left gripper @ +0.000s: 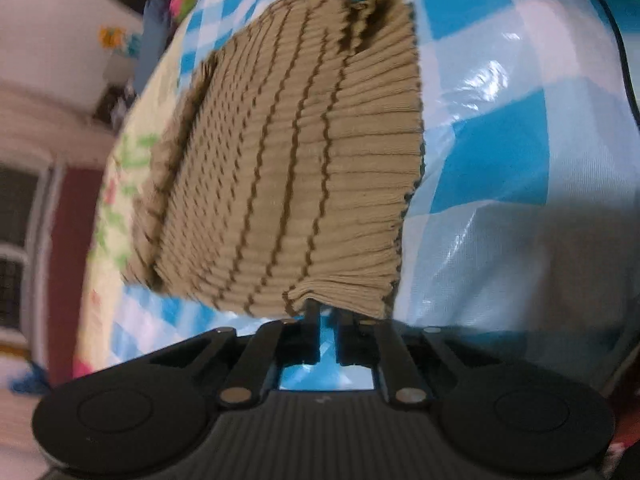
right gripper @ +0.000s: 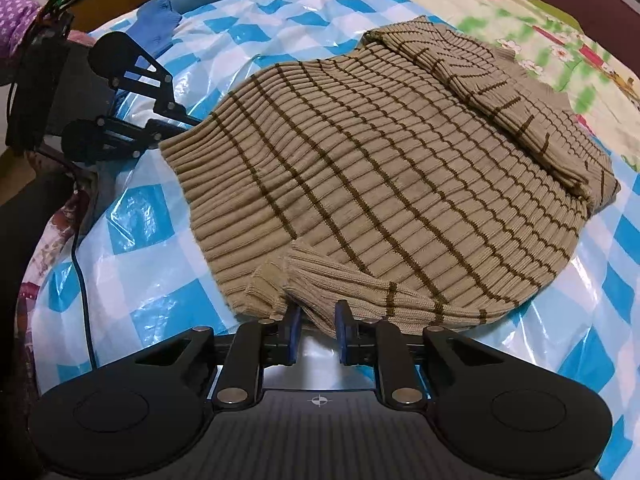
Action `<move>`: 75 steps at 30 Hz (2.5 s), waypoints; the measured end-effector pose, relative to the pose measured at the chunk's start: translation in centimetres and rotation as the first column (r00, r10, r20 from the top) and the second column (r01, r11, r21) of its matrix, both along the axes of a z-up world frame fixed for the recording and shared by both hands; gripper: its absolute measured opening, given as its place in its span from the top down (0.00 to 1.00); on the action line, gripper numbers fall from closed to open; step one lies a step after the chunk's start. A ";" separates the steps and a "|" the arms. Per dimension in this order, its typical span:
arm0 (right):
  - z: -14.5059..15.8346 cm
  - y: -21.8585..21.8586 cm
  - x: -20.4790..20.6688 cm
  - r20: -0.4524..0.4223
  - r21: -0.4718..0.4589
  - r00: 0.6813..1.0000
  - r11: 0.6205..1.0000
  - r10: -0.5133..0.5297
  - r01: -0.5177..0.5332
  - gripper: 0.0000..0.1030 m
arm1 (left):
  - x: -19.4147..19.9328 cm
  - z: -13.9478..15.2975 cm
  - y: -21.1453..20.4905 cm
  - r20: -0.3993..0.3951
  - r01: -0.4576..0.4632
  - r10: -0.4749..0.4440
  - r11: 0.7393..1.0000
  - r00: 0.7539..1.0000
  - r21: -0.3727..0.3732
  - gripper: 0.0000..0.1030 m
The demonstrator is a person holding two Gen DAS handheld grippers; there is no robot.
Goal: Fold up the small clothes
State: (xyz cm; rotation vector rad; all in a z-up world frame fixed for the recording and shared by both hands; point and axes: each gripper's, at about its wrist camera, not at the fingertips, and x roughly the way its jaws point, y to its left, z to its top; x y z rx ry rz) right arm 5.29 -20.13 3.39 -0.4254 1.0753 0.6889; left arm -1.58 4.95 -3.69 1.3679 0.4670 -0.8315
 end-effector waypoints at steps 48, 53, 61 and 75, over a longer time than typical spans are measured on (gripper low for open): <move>4.4 1.3 2.3 0.076 0.009 0.994 0.997 0.076 -0.077 0.89 | 6.5 7.2 -2.3 -0.268 -0.320 0.241 0.897 0.933 -0.307 0.85; 7.0 0.0 4.4 0.169 0.118 0.981 0.990 -0.090 0.071 0.90 | 10.4 9.6 -1.6 -0.324 -0.453 0.333 0.768 0.886 -0.452 0.86; 9.3 -6.1 14.7 0.310 0.343 0.821 0.861 -0.480 0.375 0.90 | 24.4 12.2 -0.5 -0.335 -0.595 0.511 0.520 0.791 -0.613 0.86; -0.9 -10.4 24.4 0.235 0.410 0.564 0.607 -0.791 0.680 0.55 | 35.9 2.8 -1.8 -0.402 -0.775 0.735 0.262 0.546 -0.575 0.77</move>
